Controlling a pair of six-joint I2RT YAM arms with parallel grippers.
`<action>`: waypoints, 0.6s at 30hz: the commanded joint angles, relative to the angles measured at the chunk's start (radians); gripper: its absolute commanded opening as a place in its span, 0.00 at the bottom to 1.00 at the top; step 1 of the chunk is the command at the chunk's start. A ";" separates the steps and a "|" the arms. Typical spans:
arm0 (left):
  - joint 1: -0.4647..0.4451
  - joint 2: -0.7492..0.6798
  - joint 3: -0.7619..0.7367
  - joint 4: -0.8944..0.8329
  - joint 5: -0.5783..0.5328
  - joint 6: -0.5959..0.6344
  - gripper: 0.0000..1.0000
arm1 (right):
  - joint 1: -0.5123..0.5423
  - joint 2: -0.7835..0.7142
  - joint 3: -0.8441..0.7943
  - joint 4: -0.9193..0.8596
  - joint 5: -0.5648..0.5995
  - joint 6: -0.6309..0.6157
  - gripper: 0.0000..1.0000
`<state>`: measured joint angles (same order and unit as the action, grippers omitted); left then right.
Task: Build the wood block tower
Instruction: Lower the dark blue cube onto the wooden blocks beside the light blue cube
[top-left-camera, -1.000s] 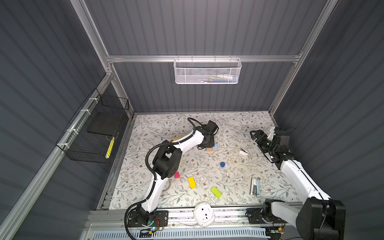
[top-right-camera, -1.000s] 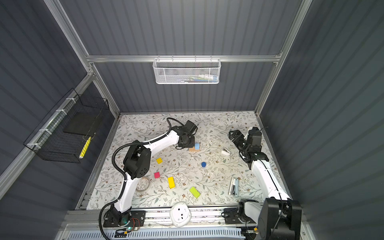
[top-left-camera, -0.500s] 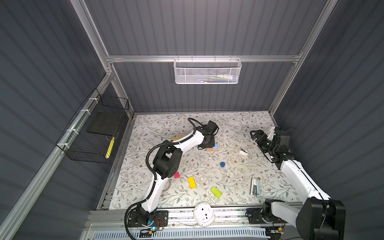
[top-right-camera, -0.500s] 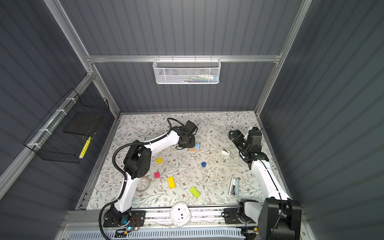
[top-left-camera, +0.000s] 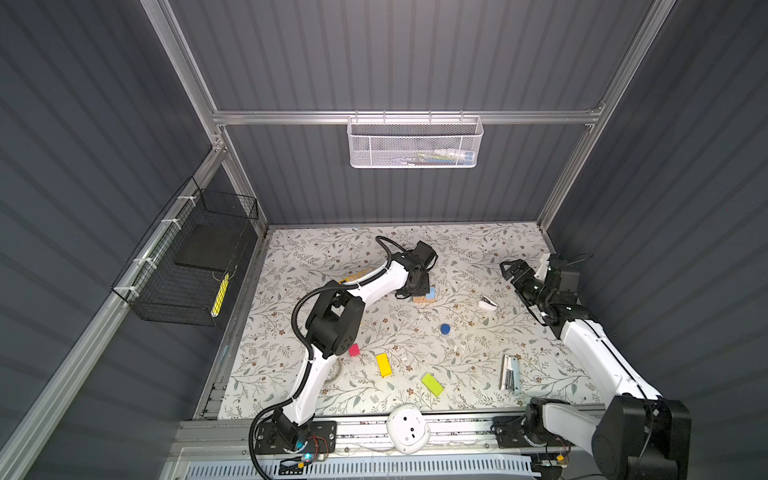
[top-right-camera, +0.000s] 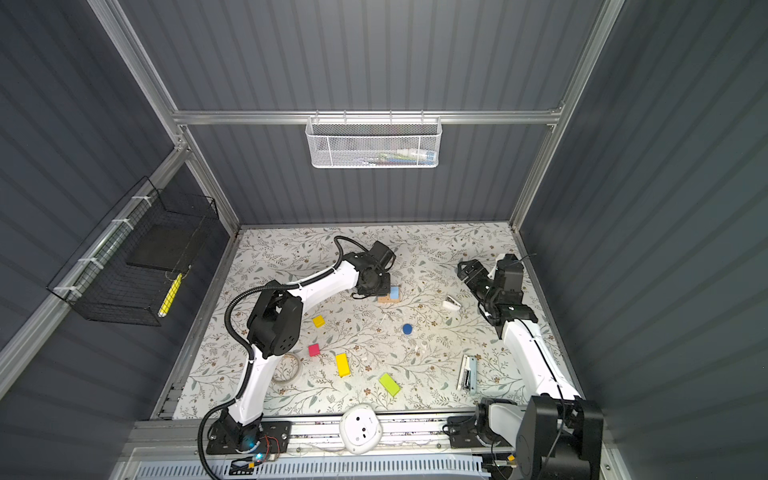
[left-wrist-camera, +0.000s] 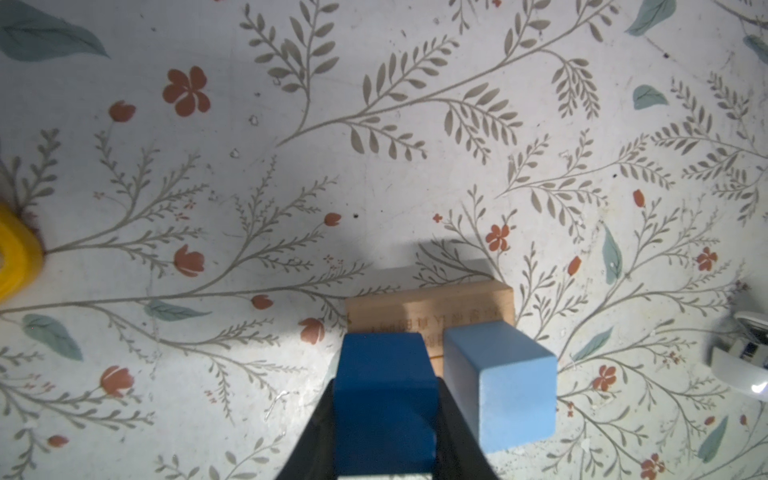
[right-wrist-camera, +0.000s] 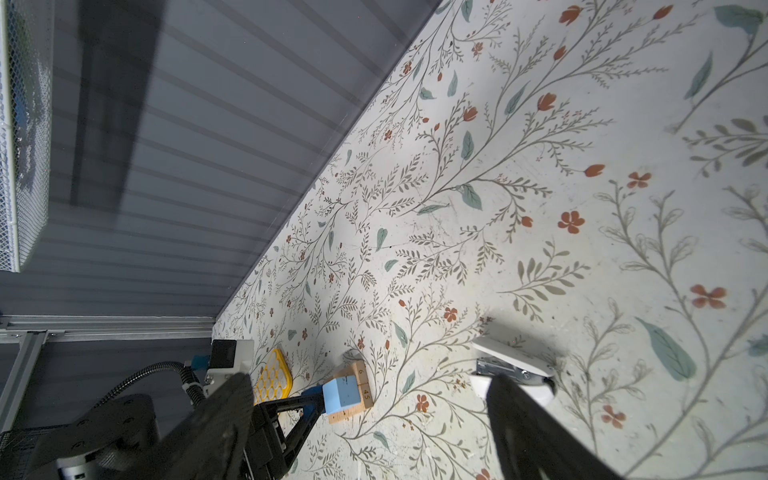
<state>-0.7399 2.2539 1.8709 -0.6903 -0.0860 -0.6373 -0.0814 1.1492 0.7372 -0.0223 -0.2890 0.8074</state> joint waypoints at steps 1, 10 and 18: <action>0.004 0.019 0.026 0.000 0.012 -0.011 0.26 | 0.006 0.008 0.022 0.015 -0.012 -0.003 0.90; 0.004 0.016 0.027 0.000 0.014 -0.011 0.33 | 0.005 0.012 0.022 0.015 -0.011 -0.003 0.90; 0.004 0.015 0.028 0.000 0.017 -0.015 0.39 | 0.005 0.010 0.024 0.015 -0.012 -0.005 0.90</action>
<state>-0.7399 2.2539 1.8713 -0.6899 -0.0803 -0.6407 -0.0814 1.1530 0.7372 -0.0219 -0.2909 0.8074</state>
